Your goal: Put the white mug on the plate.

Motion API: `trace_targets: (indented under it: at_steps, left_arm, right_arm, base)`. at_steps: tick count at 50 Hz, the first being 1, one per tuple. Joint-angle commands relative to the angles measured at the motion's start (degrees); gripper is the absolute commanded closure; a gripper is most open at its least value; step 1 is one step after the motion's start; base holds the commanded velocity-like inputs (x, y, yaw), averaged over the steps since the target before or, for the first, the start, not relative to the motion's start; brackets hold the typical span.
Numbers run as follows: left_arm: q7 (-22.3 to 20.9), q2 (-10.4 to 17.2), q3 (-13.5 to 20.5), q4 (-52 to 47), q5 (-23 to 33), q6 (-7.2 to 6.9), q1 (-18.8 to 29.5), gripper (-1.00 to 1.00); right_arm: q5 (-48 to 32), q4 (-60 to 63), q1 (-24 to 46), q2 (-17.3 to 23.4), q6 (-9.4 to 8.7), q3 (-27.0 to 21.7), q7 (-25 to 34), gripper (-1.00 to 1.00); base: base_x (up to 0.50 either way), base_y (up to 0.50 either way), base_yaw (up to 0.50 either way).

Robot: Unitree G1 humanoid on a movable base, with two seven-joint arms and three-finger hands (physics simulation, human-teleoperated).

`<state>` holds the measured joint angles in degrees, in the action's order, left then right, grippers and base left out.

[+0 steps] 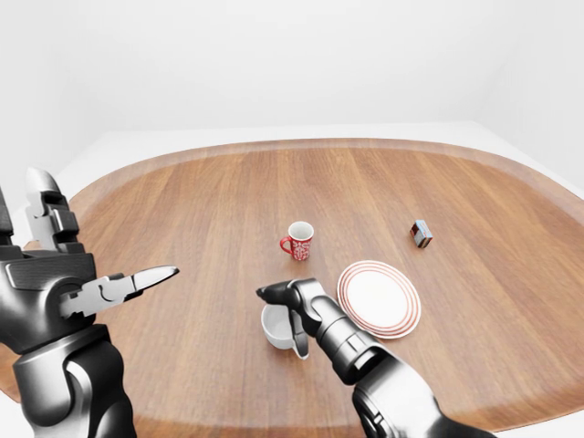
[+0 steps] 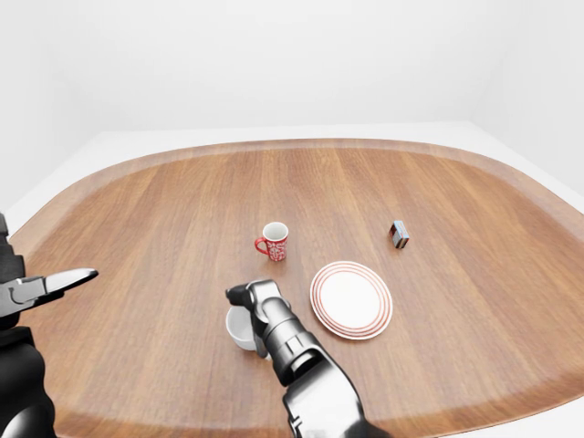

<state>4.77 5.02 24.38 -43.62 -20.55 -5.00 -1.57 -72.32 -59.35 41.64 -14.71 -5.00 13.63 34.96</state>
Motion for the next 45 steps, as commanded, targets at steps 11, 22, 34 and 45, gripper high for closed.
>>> trace_targets:
  at_steps: [11,22,34,45]
  left_arm:
    - [-0.2,-0.1,-0.1,0.4,0.0,0.0,-0.1,-1.0]
    - [-0.1,-0.1,-0.2,0.4,0.2,0.0,-0.2,-1.0]
    - [-0.2,-0.2,-0.3,0.7,0.3,0.0,-0.2,-1.0]
    - [0.1,-0.1,-0.4,0.6,0.5,0.0,0.0,-1.0]
  right_arm:
    - [0.0,-3.7,-0.2,0.1,0.0,0.5,-2.3,1.0]
    - [-0.3,-3.8,0.0,0.2,0.0,0.5,-2.4,1.0]
    - [-0.4,-0.2,2.9,3.7,0.0,-1.0,-0.9,1.0]
    - [-0.2,10.7,8.2,12.5,0.0,-5.1,5.0,1.0]
  base:
    - [0.0,0.0,0.0]
    - [0.0,0.0,0.0]
    - [0.0,0.0,0.0]
    - [0.0,0.0,0.0]
